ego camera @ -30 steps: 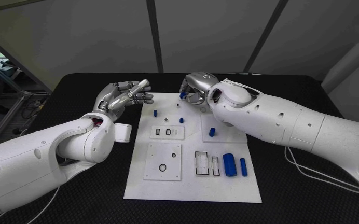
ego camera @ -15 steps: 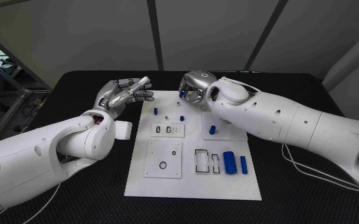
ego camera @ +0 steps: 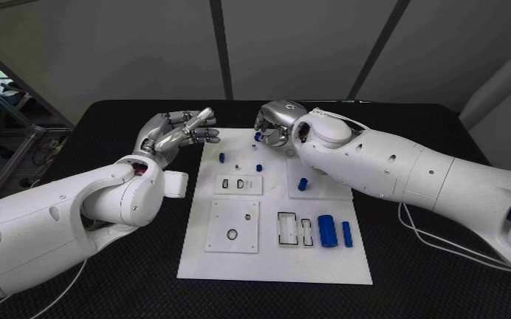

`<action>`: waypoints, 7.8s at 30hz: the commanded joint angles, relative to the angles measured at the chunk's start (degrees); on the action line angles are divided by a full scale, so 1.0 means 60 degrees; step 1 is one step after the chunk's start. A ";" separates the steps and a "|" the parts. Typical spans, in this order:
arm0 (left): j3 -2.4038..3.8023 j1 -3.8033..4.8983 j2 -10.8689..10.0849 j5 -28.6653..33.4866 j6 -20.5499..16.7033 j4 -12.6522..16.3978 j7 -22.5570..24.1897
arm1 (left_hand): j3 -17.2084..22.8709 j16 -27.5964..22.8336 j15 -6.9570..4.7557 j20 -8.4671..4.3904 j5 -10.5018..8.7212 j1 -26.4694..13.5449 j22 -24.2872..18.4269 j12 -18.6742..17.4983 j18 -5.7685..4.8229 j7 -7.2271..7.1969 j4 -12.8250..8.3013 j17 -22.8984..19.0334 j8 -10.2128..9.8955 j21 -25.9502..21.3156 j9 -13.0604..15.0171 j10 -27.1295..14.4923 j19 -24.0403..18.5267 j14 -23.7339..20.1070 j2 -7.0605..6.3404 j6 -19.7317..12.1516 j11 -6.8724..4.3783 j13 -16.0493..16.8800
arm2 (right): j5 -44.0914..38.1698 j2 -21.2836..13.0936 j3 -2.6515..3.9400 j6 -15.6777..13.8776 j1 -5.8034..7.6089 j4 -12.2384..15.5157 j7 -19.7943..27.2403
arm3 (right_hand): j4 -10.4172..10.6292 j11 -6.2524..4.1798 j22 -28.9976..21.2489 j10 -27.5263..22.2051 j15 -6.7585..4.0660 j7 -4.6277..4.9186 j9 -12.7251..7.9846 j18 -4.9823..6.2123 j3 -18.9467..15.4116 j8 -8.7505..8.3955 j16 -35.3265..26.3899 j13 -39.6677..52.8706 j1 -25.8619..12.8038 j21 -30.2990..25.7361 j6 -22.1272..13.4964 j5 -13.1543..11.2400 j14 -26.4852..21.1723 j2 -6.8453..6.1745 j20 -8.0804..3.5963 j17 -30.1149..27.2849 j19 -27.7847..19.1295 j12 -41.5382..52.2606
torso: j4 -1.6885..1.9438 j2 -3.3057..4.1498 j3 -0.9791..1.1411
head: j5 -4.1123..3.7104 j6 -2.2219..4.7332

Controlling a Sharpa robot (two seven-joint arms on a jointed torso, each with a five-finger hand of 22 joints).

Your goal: Assemble the parts on the task board

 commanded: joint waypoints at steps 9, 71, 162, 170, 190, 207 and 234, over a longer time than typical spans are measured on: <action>0.0011 0.0027 0.0002 -0.0063 0.0180 0.0001 -0.0026 | -0.0008 -0.0020 0.0041 -0.0026 0.0002 -0.0075 0.0005 -0.0060 -0.0143 0.0062 -0.0065 0.0015 -0.0065 0.0010 -0.0006 -0.0013 -0.0075 -0.0043 0.0052 -0.0010 0.0037 -0.0006 | -0.0017 0.0024 0.0002 0.0299 0.0023 0.0011 -0.0019 | 0.0072 0.0054 -0.0082 -0.0423 0.0123 -0.0008 -0.0019 -0.0071 0.0009 -0.0010 0.0058 -0.0078 -0.0038 0.0005 -0.0359 -0.0085 0.0333 -0.0144 0.0124 -0.0011 -0.0123 0.0007 | -0.0001 0.0007 0.0001 | 0.0004 0.0004; 0.0010 0.0035 -0.0094 -0.0157 0.0375 -0.0205 -0.0083 | -0.0027 -0.0183 -0.0005 -0.0024 0.0003 -0.0065 0.0055 -0.0027 -0.0113 0.0014 -0.0252 0.0248 -0.0150 0.0087 -0.0004 0.0422 -0.0207 0.0061 0.0116 0.0161 -0.0034 0.0040 | 0.2211 -0.2756 0.0558 0.1745 0.0073 0.1733 -0.1102 | 0.2671 -0.0321 0.2042 0.2055 -0.0158 -0.0035 0.0308 -0.0452 -0.4341 0.1146 0.1871 1.0400 0.0986 0.1123 -0.1399 0.0562 0.0723 -0.0105 -0.0032 0.2846 0.1208 1.1080 | -0.0233 -0.0062 0.0080 | -0.0071 0.0010; 0.0010 0.0034 -0.0031 -0.0157 0.0530 -0.0303 -0.0066 | 0.0070 -0.0242 0.0002 -0.0023 0.0006 0.0051 0.0083 -0.0104 -0.0116 0.0033 -0.0393 0.0329 -0.0215 0.0135 -0.0007 0.0400 -0.0234 0.0078 0.0203 0.0156 -0.0020 0.0022 | 0.0355 -0.1553 0.0240 0.0039 -0.0058 0.2591 -0.0451 | 0.1882 -0.0517 0.2733 0.2342 -0.0319 -0.0242 0.0308 -0.0577 -0.3348 0.1488 0.2117 1.1182 0.1663 0.1466 -0.0267 0.0599 0.0809 0.0673 -0.0179 0.3365 0.1562 1.1746 | -0.0197 -0.0053 0.0075 | 0.0034 -0.0016; 0.0010 0.0034 -0.0021 -0.0157 0.0513 -0.0309 -0.0061 | 0.0070 -0.0243 0.0002 -0.0023 0.0006 0.0051 0.0083 -0.0104 -0.0116 0.0033 -0.0393 0.0329 -0.0215 0.0135 -0.0007 0.0400 -0.0234 0.0078 0.0203 0.0156 -0.0019 0.0022 | 0.0246 -0.1054 0.0085 0.0181 -0.0129 0.2175 -0.0465 | 0.1885 -0.0514 0.2736 0.2344 -0.0317 -0.0242 0.0304 -0.0578 -0.3343 0.1480 0.2115 1.1188 0.1650 0.1467 -0.0263 0.0597 0.0808 0.0670 -0.0178 0.3360 0.1564 1.1750 | -0.0218 -0.0048 0.0090 | 0.0080 -0.0004; 0.0012 0.0036 -0.0030 -0.0157 0.0493 -0.0293 -0.0065 | 0.0070 -0.0243 0.0002 -0.0023 0.0006 0.0051 0.0083 -0.0104 -0.0116 0.0033 -0.0393 0.0329 -0.0215 0.0135 -0.0007 0.0400 -0.0234 0.0078 0.0203 0.0156 -0.0019 0.0022 | 0.0110 -0.0481 0.0057 0.0247 -0.0211 0.1592 -0.0639 | 0.1917 -0.0470 0.2704 0.2246 -0.0284 -0.0183 0.0219 -0.0572 -0.3293 0.1272 0.2101 1.1079 0.1469 0.1447 -0.0358 0.0542 0.0799 0.0573 -0.0157 0.3333 0.1532 1.1629 | -0.0232 -0.0046 0.0098 | 0.0143 -0.0041; 0.0012 0.0037 -0.0018 -0.0157 0.0516 -0.0293 -0.0084 | 0.0079 -0.0263 0.0008 -0.0020 0.0005 0.0053 0.0086 -0.0114 -0.0119 0.0035 -0.0412 0.0341 -0.0225 0.0138 -0.0006 0.0404 -0.0252 0.0065 0.0206 0.0160 -0.0017 0.0022 | 0.0105 -0.0304 0.0057 0.0430 -0.0211 0.1328 -0.0776 | 0.1870 -0.0341 0.2645 0.2042 -0.0162 -0.0057 -0.0029 -0.0555 -0.3155 0.0364 0.2111 1.0870 0.1197 0.1407 -0.1389 0.0418 0.0800 0.0386 -0.0034 0.3360 0.1471 1.1402 | -0.0234 -0.0049 0.0100 | 0.0139 -0.0031; 0.0011 0.0037 -0.0094 -0.0157 0.0516 -0.0334 -0.0074 | 0.0081 -0.0269 0.0009 -0.0020 0.0005 0.0056 0.0087 -0.0118 -0.0120 0.0035 -0.0419 0.0345 -0.0229 0.0139 -0.0006 0.0403 -0.0257 0.0062 0.0206 0.0159 -0.0016 0.0021 | 0.2208 -0.2293 0.0062 -0.1737 -0.0208 0.2808 0.1352 | 0.2386 -0.0279 0.2738 0.2250 -0.0099 -0.0008 0.0088 -0.0567 -0.3125 0.0155 0.2196 1.1213 0.0193 0.1438 -0.0994 0.0494 0.0836 0.0264 0.0031 0.3555 0.1514 1.1750 | -0.0323 -0.0088 0.0150 | 0.0122 0.0030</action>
